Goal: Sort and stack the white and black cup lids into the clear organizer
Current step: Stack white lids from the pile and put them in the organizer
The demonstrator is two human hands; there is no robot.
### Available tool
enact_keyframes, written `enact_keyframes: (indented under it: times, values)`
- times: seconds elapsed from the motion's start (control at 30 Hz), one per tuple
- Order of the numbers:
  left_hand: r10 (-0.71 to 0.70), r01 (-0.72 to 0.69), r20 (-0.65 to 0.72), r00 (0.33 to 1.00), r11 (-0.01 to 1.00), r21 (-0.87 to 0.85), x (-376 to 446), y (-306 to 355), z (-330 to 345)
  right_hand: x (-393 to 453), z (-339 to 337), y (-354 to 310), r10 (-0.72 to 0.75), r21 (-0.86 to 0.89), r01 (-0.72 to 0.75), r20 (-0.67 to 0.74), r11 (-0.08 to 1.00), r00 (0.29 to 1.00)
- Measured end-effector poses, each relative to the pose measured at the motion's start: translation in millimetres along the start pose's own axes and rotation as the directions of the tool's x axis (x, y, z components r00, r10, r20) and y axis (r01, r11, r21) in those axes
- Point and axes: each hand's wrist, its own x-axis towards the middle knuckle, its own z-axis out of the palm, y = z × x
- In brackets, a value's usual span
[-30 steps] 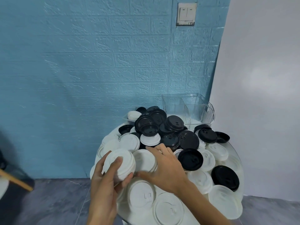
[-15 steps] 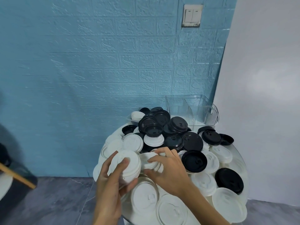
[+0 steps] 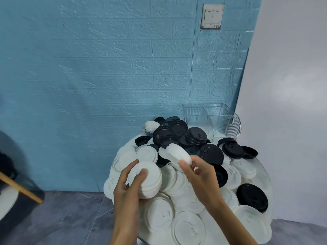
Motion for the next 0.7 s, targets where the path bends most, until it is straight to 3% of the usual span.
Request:
enact_keyframes:
  times: [0.13,0.37,0.57,0.7]
  values:
    - [0.004,-0.005,0.072,0.997,1.000,0.013,-5.5,-0.2,8.6,-1.3,-11.7,-20.8,-0.044,0.078,0.050,-0.076,0.996,0.996]
    - [-0.022,0.016,0.127,0.992,0.999,0.049,-14.5,1.7,22.5,-5.4,-21.3,-52.5,-0.016,0.397,-0.010,0.063,0.918,0.998]
    - [-0.102,0.099,0.138,0.985,0.995,0.024,-22.4,4.8,31.8,-3.3,-16.3,-47.4,0.217,0.337,-0.232,0.081,0.913,0.973]
    - [-0.107,0.100,0.171,0.979,0.994,0.053,-26.4,4.5,33.1,-5.1,-13.2,-42.9,0.274,0.285,-0.298,0.122,0.911,0.954]
